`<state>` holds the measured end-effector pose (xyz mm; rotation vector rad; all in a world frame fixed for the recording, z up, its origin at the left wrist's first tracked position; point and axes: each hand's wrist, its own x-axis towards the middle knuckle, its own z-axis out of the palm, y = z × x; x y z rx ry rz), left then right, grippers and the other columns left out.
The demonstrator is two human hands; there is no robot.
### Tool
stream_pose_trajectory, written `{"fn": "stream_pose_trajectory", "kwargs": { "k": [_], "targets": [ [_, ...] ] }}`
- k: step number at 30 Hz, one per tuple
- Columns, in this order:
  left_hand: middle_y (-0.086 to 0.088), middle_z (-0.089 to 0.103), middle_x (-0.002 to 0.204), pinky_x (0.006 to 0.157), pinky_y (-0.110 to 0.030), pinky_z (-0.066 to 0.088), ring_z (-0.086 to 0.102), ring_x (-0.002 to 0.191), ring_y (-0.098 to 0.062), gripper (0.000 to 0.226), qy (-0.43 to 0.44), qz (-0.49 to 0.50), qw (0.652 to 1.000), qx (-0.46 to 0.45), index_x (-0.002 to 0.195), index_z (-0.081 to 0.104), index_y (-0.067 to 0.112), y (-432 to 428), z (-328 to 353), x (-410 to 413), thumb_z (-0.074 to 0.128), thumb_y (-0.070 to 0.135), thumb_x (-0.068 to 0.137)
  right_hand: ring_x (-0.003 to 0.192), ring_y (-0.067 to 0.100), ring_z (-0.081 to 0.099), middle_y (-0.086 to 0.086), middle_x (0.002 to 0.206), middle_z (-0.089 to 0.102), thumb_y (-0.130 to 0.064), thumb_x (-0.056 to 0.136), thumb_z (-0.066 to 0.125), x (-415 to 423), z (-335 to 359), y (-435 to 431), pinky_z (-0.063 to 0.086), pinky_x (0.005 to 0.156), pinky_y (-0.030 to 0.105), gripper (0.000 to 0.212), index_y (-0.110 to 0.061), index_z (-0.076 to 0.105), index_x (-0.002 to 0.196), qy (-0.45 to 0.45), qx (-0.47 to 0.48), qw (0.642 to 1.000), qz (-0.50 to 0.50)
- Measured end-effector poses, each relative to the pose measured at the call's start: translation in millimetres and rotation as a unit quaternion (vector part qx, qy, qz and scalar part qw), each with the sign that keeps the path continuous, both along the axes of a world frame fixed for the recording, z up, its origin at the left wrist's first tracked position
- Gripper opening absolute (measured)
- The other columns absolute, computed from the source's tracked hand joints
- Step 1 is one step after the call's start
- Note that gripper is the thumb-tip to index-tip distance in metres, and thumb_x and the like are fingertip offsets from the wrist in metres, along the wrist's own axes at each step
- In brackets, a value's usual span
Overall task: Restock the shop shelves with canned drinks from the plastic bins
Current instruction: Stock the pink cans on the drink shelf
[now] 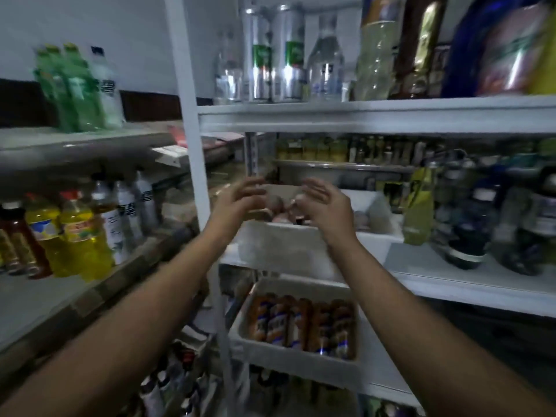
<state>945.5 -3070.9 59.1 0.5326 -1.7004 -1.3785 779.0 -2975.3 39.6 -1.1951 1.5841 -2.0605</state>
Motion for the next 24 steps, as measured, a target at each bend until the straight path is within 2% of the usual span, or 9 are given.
{"fn": "stream_pose_trajectory", "kwargs": {
  "k": [2, 4, 6, 9, 12, 15, 18, 22, 24],
  "targets": [
    [-0.007, 0.07, 0.111, 0.075, -0.029, 0.062, 0.072, 0.09, -0.02, 0.04, -0.006, -0.004, 1.0, -0.016, 0.128, 0.062, 0.011, 2, 1, -24, 0.062, -0.006, 0.092, 0.11, 0.013, 0.065, 0.003, 0.116, 0.068, -0.002, 0.086, 0.075, -18, 4, 3, 0.056, 0.086, 0.019, 0.044, -0.007, 0.062, 0.128, 0.008, 0.006, 1.0, -0.021],
    [-0.007, 0.07, 0.114, 0.07, -0.026, 0.061, 0.071, 0.093, -0.021, 0.04, -0.017, -0.008, 1.0, -0.023, 0.129, 0.063, 0.012, 1, 0, -43, 0.063, -0.004, 0.092, 0.105, 0.014, 0.067, 0.001, 0.109, 0.07, -0.004, 0.081, 0.079, -35, 9, 3, 0.055, 0.092, 0.03, 0.046, -0.01, 0.064, 0.124, -0.01, 0.001, 0.999, -0.041],
    [-0.007, 0.07, 0.116, 0.063, -0.02, 0.056, 0.071, 0.095, -0.021, 0.04, -0.03, -0.014, 0.999, -0.038, 0.129, 0.063, 0.01, -3, -1, -58, 0.062, -0.004, 0.092, 0.098, 0.013, 0.069, 0.004, 0.104, 0.069, 0.001, 0.082, 0.076, -50, 14, 0, 0.057, 0.089, 0.031, 0.041, -0.009, 0.064, 0.12, -0.024, -0.004, 0.998, -0.051],
    [-0.009, 0.071, 0.117, 0.065, -0.018, 0.055, 0.072, 0.088, -0.015, 0.04, -0.051, -0.007, 0.997, -0.054, 0.13, 0.062, 0.006, -11, -3, -77, 0.062, -0.003, 0.091, 0.104, 0.019, 0.069, -0.001, 0.101, 0.07, 0.001, 0.084, 0.075, -66, 15, 1, 0.055, 0.098, 0.04, 0.032, -0.021, 0.065, 0.105, 0.01, -0.003, 0.998, -0.067],
    [-0.003, 0.074, 0.104, 0.069, -0.026, 0.058, 0.072, 0.078, -0.011, 0.031, -0.056, -0.006, 0.997, -0.057, 0.119, 0.067, 0.01, -20, -2, -95, 0.067, 0.002, 0.088, 0.109, 0.017, 0.067, -0.005, 0.109, 0.071, -0.018, 0.081, 0.08, -72, 12, -1, 0.051, 0.104, 0.046, 0.033, -0.027, 0.068, 0.11, 0.027, 0.029, 0.997, -0.061],
    [0.003, 0.075, 0.093, 0.071, -0.027, 0.055, 0.069, 0.078, -0.011, 0.022, -0.092, 0.041, 0.991, -0.092, 0.102, 0.073, 0.021, -34, 2, -113, 0.073, 0.017, 0.08, 0.109, 0.017, 0.068, -0.006, 0.105, 0.076, -0.045, 0.06, 0.082, -80, 6, -7, 0.052, 0.101, 0.049, 0.038, -0.043, 0.072, 0.097, 0.01, 0.033, 0.995, -0.089],
    [-0.003, 0.073, 0.087, 0.061, -0.02, 0.053, 0.067, 0.072, -0.01, 0.009, -0.143, 0.071, 0.98, -0.12, 0.092, 0.073, 0.016, -42, 3, -131, 0.071, 0.01, 0.085, 0.105, 0.013, 0.07, -0.006, 0.099, 0.076, -0.025, 0.071, 0.082, -81, 3, -10, 0.054, 0.099, 0.047, 0.035, -0.034, 0.069, 0.102, 0.02, 0.012, 0.996, -0.086],
    [-0.006, 0.069, 0.105, 0.049, -0.006, 0.046, 0.061, 0.072, -0.003, 0.027, -0.191, 0.087, 0.967, -0.144, 0.116, 0.067, 0.014, -48, -4, -150, 0.071, 0.012, 0.089, 0.1, 0.009, 0.071, -0.012, 0.095, 0.077, -0.042, 0.06, 0.076, -81, 3, -14, 0.055, 0.097, 0.047, 0.033, -0.051, 0.067, 0.09, 0.04, 0.0, 0.994, -0.103],
    [-0.008, 0.069, 0.111, 0.058, -0.011, 0.052, 0.063, 0.073, -0.005, 0.036, -0.212, 0.096, 0.96, -0.156, 0.124, 0.066, 0.011, -53, -8, -154, 0.072, 0.013, 0.088, 0.1, 0.01, 0.071, -0.014, 0.092, 0.076, -0.044, 0.059, 0.074, -83, 2, -16, 0.054, 0.098, 0.047, 0.028, -0.053, 0.067, 0.085, 0.031, 0.001, 0.994, -0.107]
  ]
}}
